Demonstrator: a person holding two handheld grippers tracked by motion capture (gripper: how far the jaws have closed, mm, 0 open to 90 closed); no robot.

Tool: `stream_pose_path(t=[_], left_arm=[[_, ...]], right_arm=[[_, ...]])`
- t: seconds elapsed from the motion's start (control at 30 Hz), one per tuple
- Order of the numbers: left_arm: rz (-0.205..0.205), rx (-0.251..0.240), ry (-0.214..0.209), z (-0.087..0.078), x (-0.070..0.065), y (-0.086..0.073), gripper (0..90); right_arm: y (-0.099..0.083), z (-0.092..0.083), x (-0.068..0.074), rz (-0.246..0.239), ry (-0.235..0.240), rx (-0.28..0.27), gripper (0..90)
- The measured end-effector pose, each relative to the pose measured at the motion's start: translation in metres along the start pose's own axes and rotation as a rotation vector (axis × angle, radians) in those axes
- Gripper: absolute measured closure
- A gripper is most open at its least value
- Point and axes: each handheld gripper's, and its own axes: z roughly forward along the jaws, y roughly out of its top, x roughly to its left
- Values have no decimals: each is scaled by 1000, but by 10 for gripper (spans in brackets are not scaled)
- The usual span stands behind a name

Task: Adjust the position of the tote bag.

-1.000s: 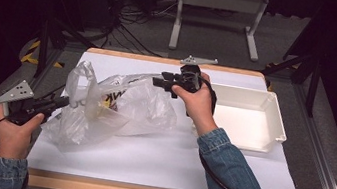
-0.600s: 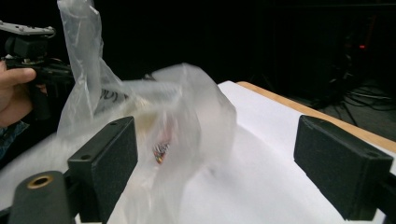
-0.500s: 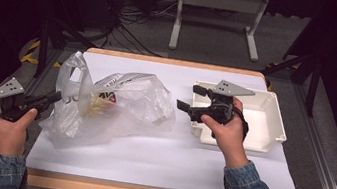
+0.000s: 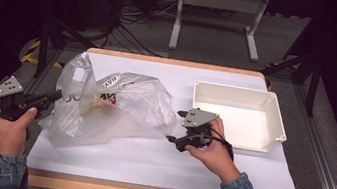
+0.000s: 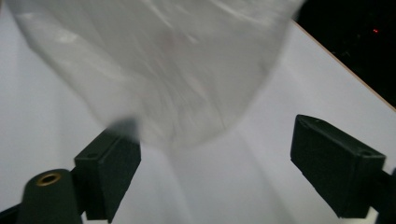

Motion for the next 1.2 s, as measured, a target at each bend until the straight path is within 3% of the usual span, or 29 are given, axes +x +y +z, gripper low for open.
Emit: stream_pose_path(t=[0.1,0.17,0.3,0.47,0.53,0.63,0.93,1.2], left_arm=[[5,3,-3,0,-1,0,900],[13,8,-12,2,-3,1,900],[23,12,-23,4,-6,2,900],[34,19,-40,7,-10,3,900],[40,19,-48,8,-12,4,900],[54,18,-61,8,-17,6,900],[108,7,-117,12,-36,15,900],[142,-37,-113,8,-46,24,900]], right_arm=[[3,10,4,-9,31,-20,120],[8,20,4,29,55,-59,109],[11,28,0,80,94,-79,219],[7,39,-6,160,200,-67,769],[6,38,-6,177,225,-61,886],[10,29,-4,186,219,-64,900],[28,-20,8,172,251,-105,900],[33,-52,9,176,237,-152,900]])
